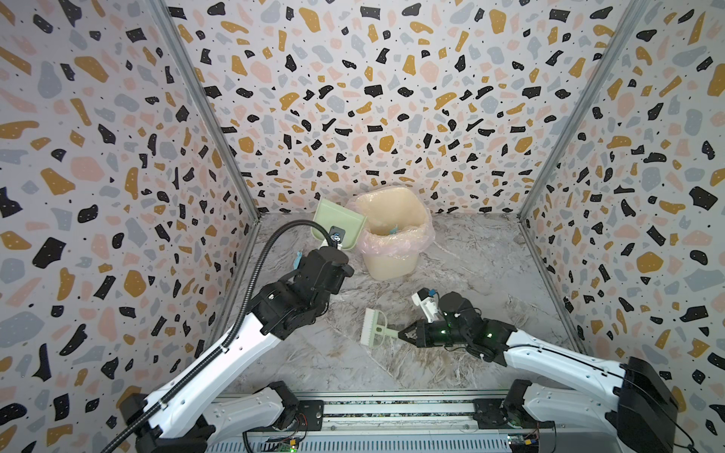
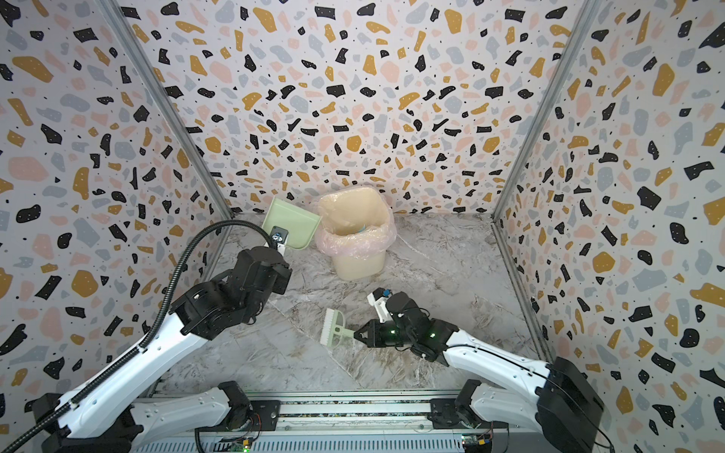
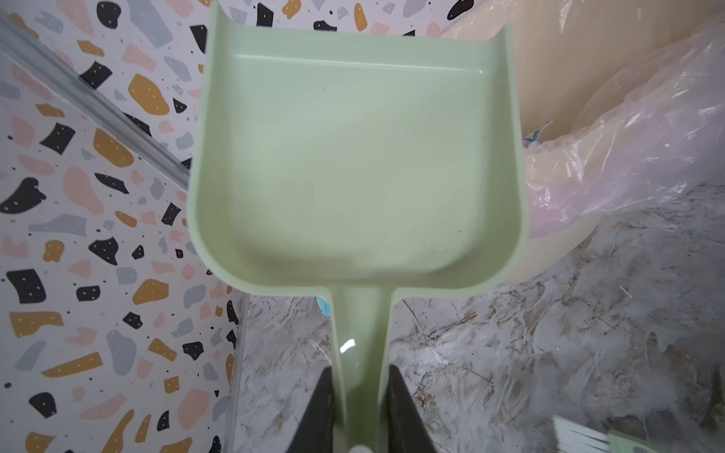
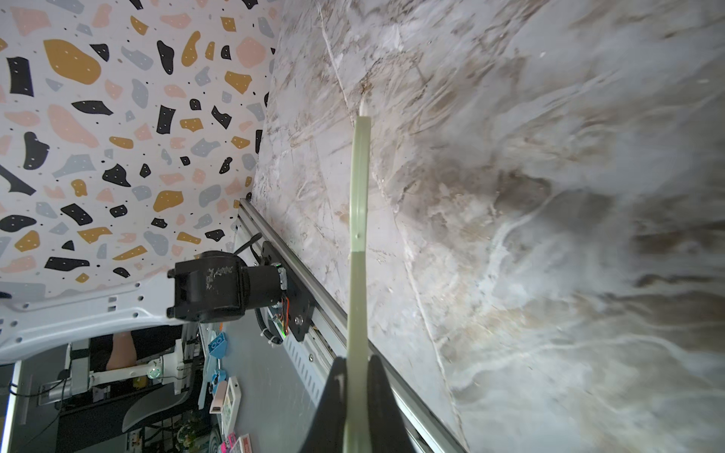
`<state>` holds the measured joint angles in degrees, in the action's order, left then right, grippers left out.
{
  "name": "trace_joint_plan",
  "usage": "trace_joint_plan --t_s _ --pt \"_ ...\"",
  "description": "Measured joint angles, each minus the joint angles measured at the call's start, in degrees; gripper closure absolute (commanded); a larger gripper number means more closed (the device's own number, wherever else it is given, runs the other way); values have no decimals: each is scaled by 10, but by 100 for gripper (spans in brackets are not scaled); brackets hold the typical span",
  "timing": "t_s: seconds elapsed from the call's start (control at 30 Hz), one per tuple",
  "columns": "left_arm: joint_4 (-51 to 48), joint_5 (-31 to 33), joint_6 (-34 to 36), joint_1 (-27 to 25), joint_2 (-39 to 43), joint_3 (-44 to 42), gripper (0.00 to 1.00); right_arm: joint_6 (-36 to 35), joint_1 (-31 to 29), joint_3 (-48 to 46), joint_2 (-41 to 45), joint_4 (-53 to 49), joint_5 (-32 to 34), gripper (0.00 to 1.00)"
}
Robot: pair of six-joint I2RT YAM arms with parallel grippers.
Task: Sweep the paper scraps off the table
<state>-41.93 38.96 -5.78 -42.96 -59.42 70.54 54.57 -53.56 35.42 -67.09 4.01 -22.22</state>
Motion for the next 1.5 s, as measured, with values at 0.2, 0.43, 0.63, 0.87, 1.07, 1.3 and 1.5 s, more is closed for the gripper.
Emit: trace_joint_plan --t_s 0.2,0.43,0.63,0.87,1.07,1.3,1.5 --pt "0 -18 -16 25 63 -28 100 61 -52 76 -168 160 45 100" --pt "5 -31 -25 43 110 -39 100 127 -70 203 -365 336 73 100" --pt "13 -57 -40 46 127 -72 100 157 -68 326 -511 405 93 100" --pt "13 -70 -42 47 129 -78 100 197 -59 452 -647 476 120 100" --pt "12 -75 -44 50 132 -78 100 223 -45 556 -745 497 144 100" --pt "11 -83 -45 50 131 -78 100 253 -32 644 -820 495 166 100" --pt "11 -85 -47 50 130 -82 100 278 -24 690 -846 465 177 100"
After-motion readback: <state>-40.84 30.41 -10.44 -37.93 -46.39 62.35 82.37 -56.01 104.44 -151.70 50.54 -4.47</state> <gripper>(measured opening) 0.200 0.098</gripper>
